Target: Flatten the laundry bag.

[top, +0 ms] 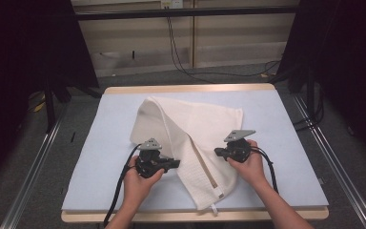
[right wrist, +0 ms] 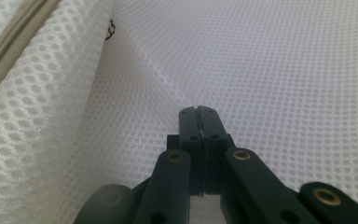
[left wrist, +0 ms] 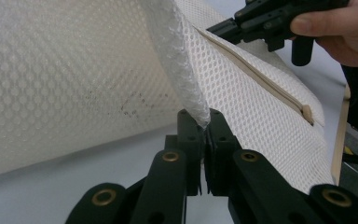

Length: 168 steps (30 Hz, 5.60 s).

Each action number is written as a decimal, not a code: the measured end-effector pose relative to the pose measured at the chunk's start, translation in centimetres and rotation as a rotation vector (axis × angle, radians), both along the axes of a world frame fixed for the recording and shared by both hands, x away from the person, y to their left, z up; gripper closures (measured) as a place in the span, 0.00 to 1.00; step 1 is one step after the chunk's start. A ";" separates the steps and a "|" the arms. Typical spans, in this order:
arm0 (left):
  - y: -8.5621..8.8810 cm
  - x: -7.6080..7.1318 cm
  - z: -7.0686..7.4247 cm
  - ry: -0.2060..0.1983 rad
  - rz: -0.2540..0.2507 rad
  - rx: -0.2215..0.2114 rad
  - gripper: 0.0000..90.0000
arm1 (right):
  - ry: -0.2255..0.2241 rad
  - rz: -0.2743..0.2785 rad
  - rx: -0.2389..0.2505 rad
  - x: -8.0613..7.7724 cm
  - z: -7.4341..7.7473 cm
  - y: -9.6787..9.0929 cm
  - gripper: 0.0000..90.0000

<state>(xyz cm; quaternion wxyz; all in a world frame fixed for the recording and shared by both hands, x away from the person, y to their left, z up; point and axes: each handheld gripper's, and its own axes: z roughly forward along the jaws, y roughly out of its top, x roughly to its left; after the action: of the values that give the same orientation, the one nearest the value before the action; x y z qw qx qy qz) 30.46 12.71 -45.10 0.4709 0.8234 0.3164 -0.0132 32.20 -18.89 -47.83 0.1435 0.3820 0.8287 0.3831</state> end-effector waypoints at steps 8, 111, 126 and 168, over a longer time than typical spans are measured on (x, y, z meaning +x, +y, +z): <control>0.3 0.1 -0.1 -0.010 0.009 -0.005 0.96 | -0.037 -0.108 0.018 2.2 0.1 -1.1 1.00; 9.5 0.7 -0.8 -0.047 0.226 0.088 0.90 | -0.020 0.021 0.054 -1.1 1.6 -3.1 0.93; 11.4 1.7 -0.9 -0.041 0.277 0.095 0.86 | -0.009 0.132 0.033 -1.1 2.2 -3.4 0.93; 10.1 3.8 -1.6 -0.033 0.276 0.120 0.50 | 0.037 0.132 0.013 -3.6 2.1 -4.6 0.88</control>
<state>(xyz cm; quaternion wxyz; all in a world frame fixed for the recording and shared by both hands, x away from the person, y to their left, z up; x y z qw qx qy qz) 34.22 22.78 -46.69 0.4235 0.7988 0.4189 0.0840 28.55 -23.51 -45.75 0.1000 0.3346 0.8520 0.3900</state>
